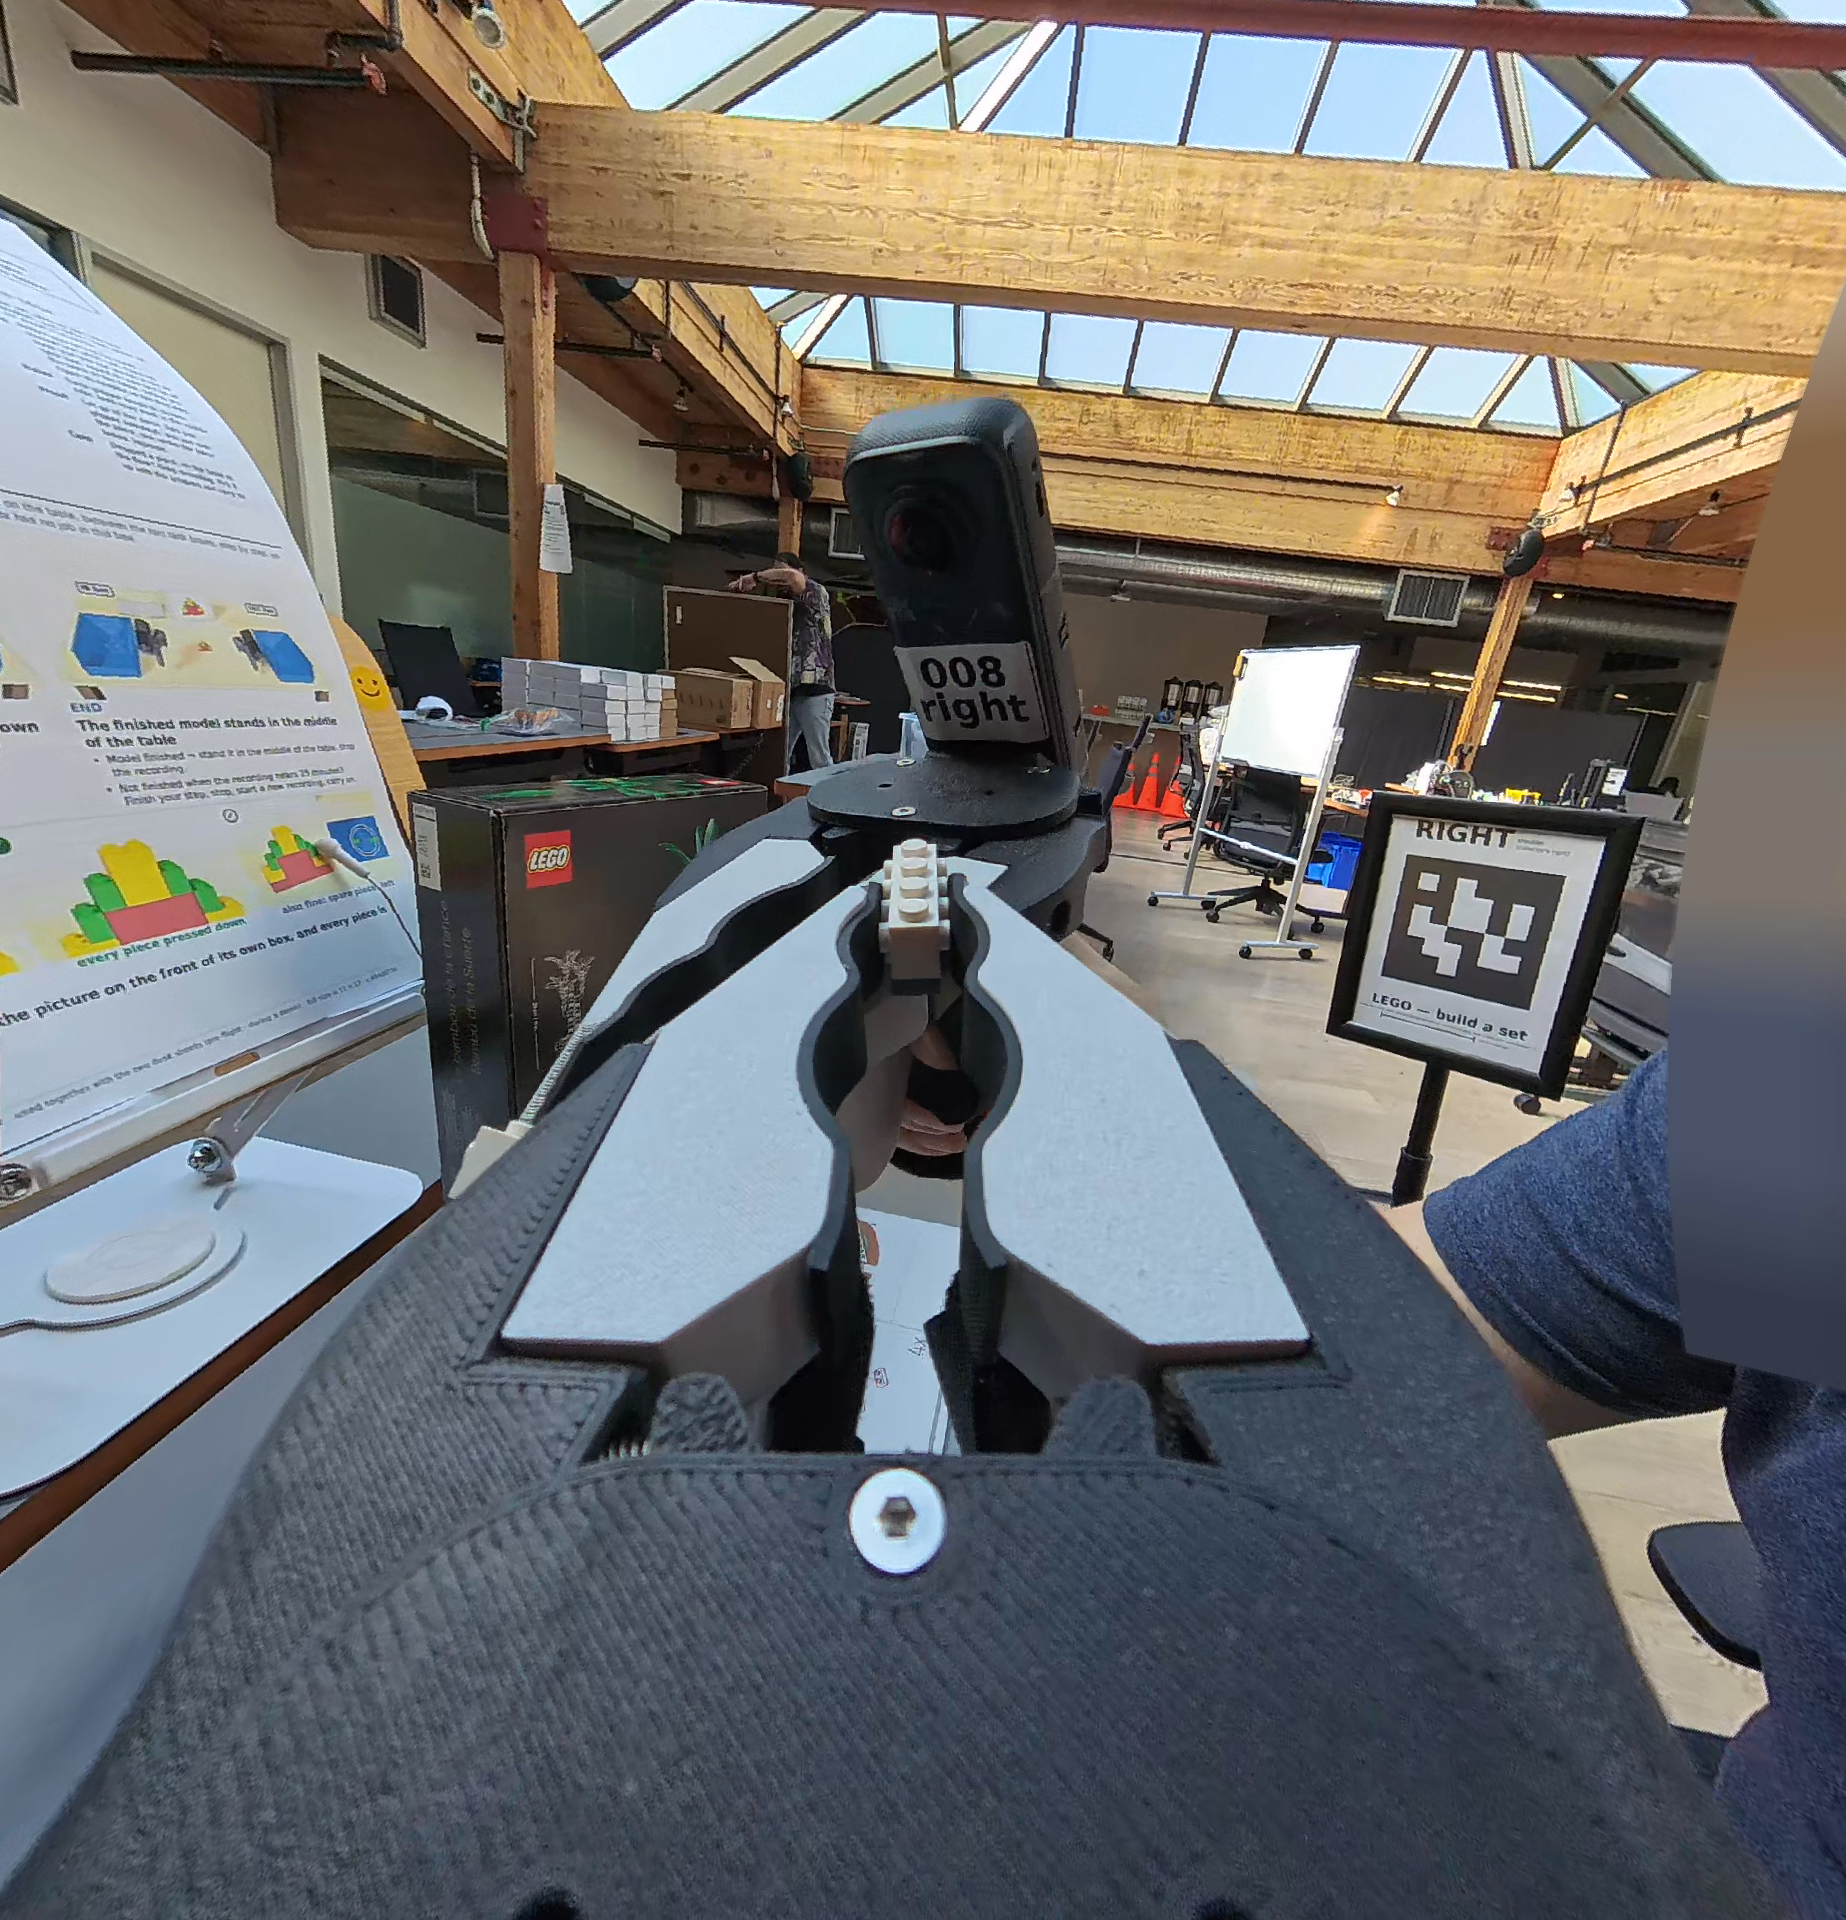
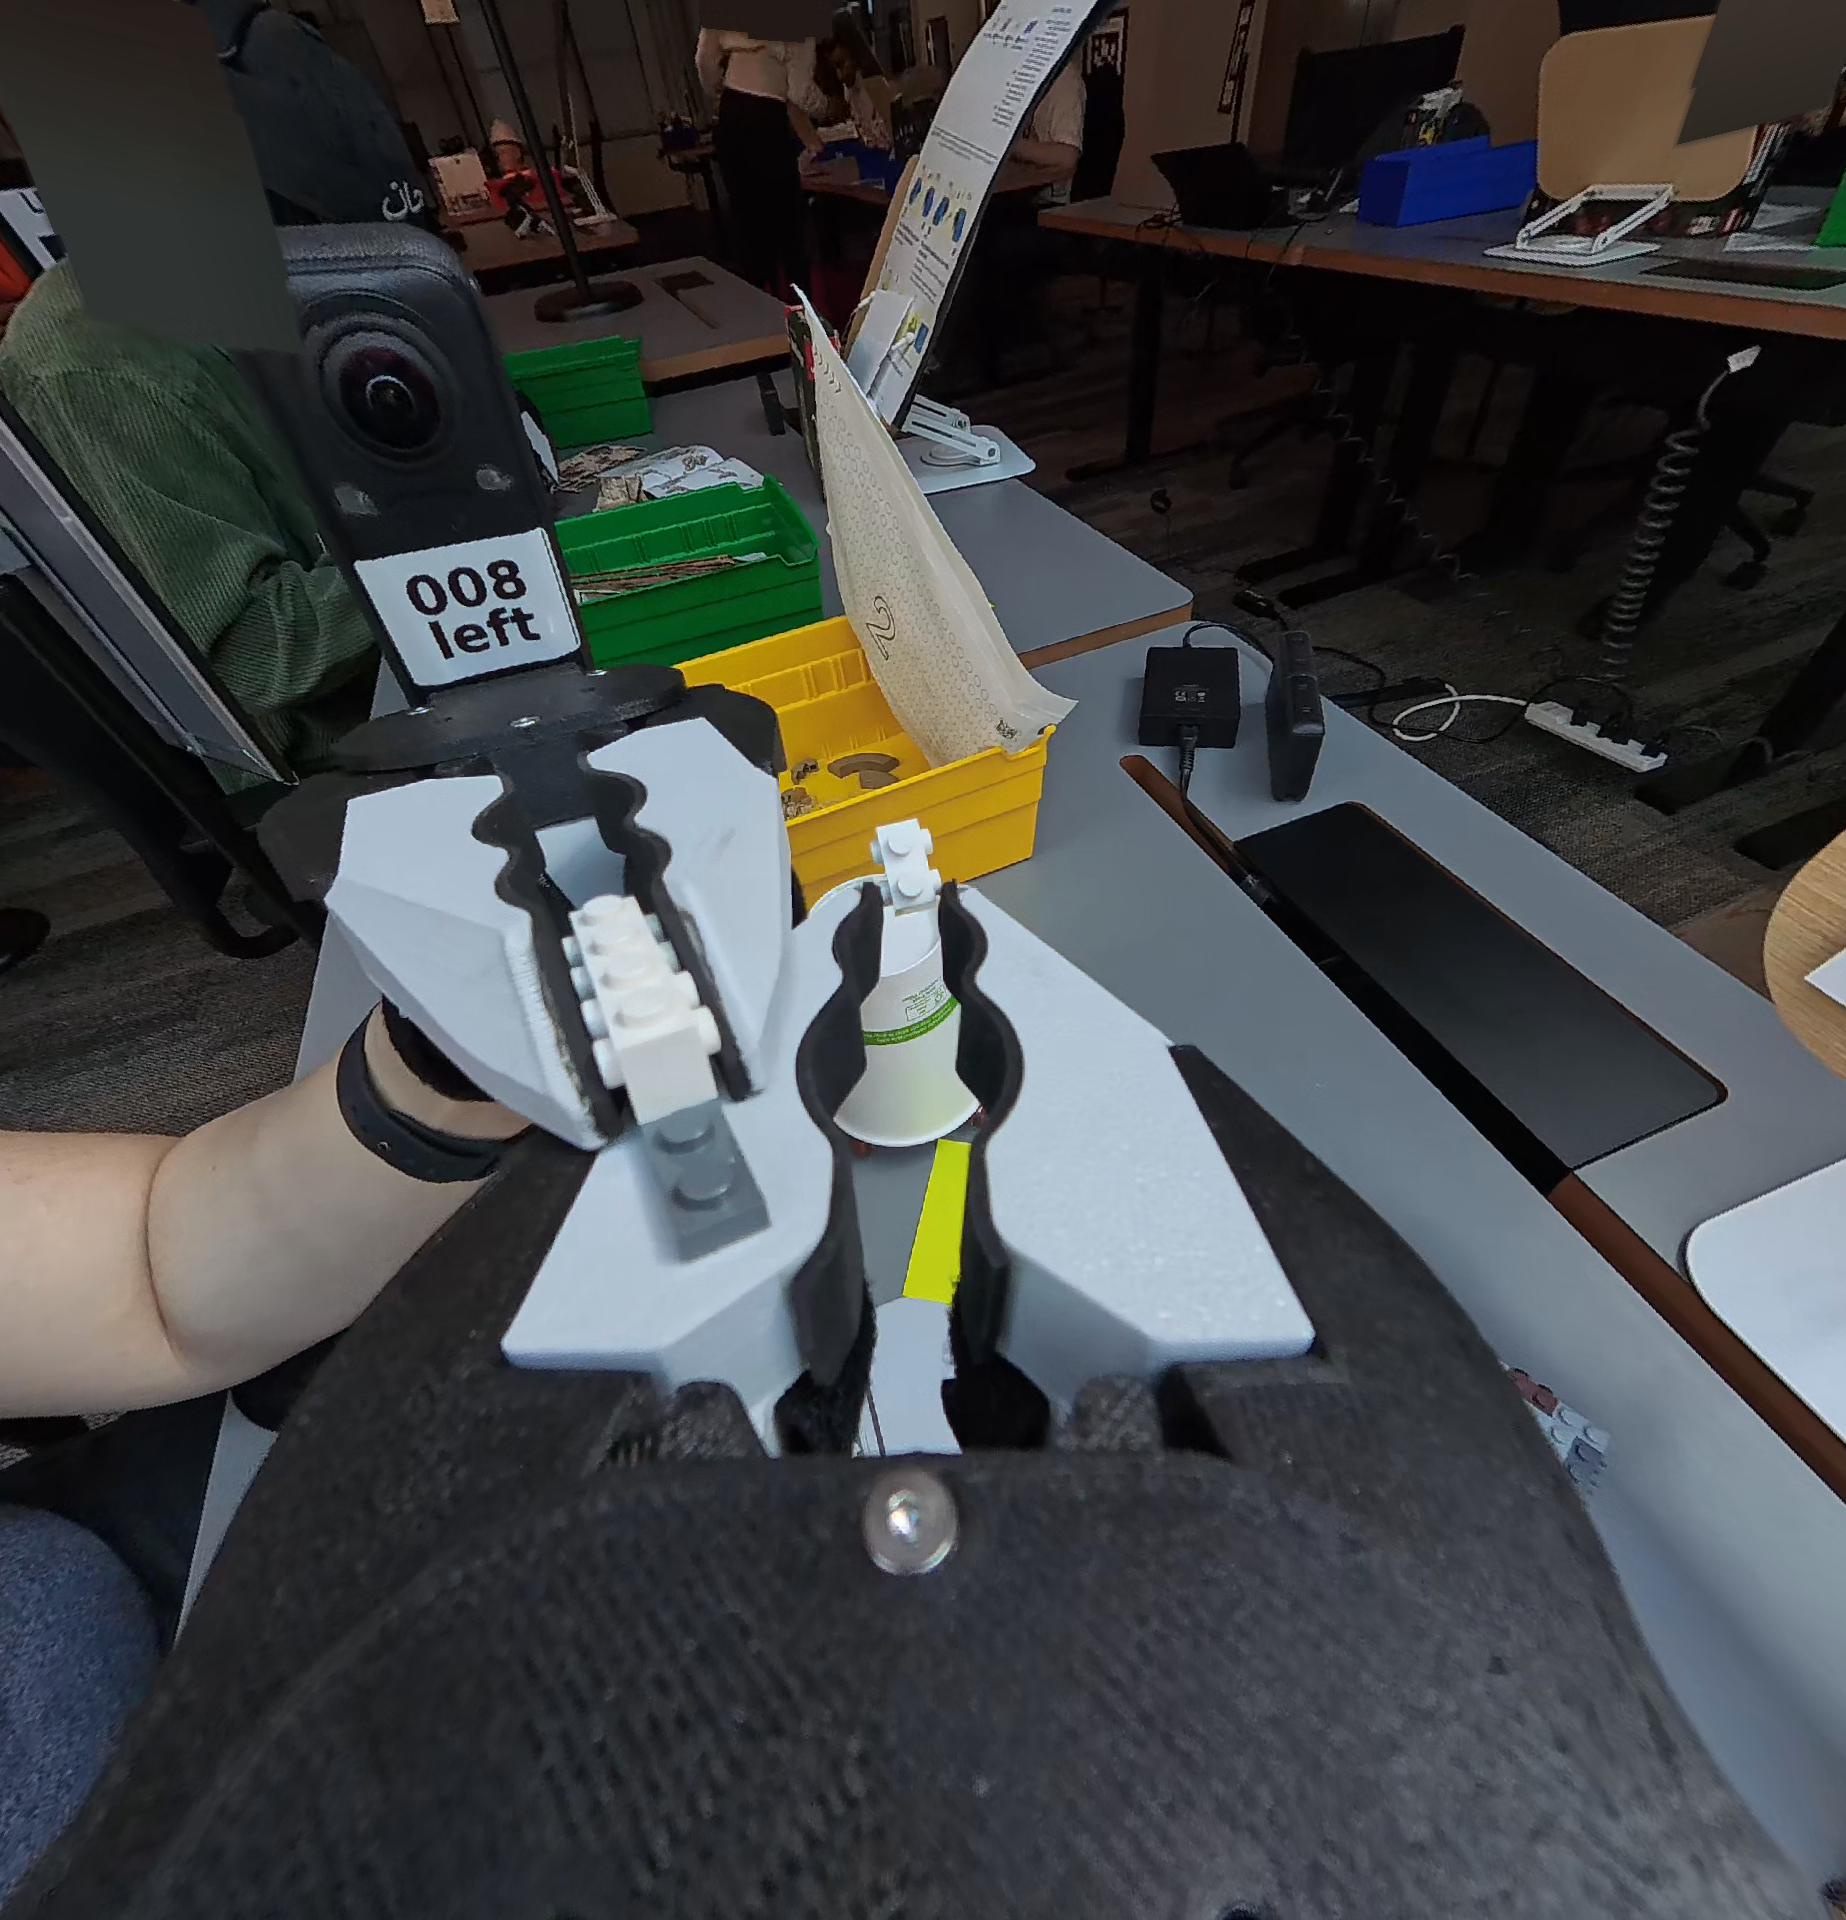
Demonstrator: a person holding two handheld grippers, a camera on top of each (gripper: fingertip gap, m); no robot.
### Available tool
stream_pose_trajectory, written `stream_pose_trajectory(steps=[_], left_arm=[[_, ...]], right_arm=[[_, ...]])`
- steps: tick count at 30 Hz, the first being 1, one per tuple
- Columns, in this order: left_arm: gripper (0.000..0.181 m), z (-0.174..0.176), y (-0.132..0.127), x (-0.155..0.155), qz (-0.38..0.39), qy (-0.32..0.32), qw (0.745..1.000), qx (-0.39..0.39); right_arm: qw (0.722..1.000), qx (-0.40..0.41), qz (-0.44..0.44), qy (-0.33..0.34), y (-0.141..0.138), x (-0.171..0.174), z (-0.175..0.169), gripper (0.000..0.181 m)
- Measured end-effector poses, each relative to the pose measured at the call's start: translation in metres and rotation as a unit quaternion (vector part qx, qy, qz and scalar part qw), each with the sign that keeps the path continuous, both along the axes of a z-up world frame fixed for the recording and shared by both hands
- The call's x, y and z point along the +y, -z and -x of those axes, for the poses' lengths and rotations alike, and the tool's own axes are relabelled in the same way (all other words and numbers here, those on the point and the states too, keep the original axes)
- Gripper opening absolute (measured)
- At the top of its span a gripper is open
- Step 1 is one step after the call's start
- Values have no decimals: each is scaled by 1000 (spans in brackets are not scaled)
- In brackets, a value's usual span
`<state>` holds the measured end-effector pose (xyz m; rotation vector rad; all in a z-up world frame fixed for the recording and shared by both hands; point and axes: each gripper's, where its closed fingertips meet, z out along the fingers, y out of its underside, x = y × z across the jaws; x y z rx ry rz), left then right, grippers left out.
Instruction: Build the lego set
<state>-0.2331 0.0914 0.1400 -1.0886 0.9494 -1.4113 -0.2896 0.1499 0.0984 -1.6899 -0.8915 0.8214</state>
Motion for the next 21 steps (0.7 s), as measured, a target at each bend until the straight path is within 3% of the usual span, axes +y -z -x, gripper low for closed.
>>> stream_pose_trajectory(steps=[1,4,7,12,15,21], left_arm=[[9,0,1,0,2,0,1000,7],[9,7,1,1,10,6,1000,22],[9,21,9,3,32,24,997,65],[9,28,49,20,42,12,986,163],[9,21,61,21,45,32,983,174],[9,15,67,18,47,61,983,165]], right_arm=[[1000,-3,1,-1,1,0,1,10],[1000,-20,6,1,7,3,-2,10],[998,-55,11,25,15,16,-32,10],[992,-14,53,-111,2,-25,-44,9],[988,-89,40,-116,22,-29,-44,10],[984,-82,70,-144,26,-37,-47,10]])
